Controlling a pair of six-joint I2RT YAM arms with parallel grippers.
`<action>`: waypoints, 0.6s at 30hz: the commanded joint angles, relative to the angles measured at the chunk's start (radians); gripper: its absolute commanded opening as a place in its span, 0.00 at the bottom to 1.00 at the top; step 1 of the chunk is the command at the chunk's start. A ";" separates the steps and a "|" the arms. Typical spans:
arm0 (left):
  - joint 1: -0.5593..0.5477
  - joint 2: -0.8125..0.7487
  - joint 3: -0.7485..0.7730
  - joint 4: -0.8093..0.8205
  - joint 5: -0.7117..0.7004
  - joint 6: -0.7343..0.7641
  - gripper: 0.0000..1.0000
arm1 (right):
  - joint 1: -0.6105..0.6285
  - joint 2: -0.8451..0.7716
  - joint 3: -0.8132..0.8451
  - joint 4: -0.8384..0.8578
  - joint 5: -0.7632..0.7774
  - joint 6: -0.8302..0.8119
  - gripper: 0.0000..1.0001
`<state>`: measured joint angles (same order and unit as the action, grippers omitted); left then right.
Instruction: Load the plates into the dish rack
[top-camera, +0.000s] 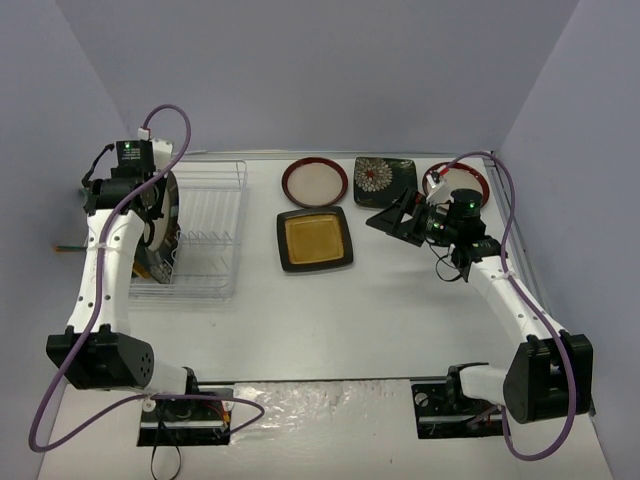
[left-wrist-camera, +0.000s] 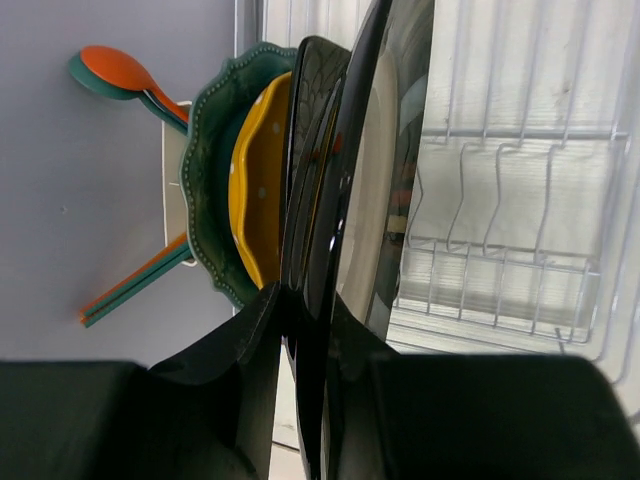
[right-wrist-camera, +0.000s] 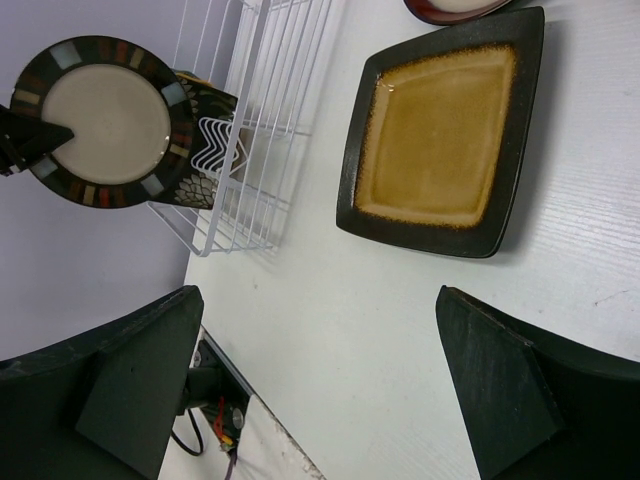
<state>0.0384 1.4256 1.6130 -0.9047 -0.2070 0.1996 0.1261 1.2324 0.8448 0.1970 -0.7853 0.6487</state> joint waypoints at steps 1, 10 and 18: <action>0.025 -0.031 0.022 0.194 -0.038 0.047 0.00 | 0.007 -0.003 0.028 0.048 -0.010 -0.019 1.00; 0.041 -0.001 -0.077 0.250 -0.006 0.029 0.00 | 0.007 0.013 0.023 0.048 -0.012 -0.026 1.00; 0.054 -0.005 -0.160 0.304 0.009 -0.007 0.01 | 0.007 0.032 0.023 0.048 -0.006 -0.027 1.00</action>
<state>0.0716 1.4597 1.4310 -0.7517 -0.1533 0.2016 0.1261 1.2554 0.8448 0.1966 -0.7852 0.6376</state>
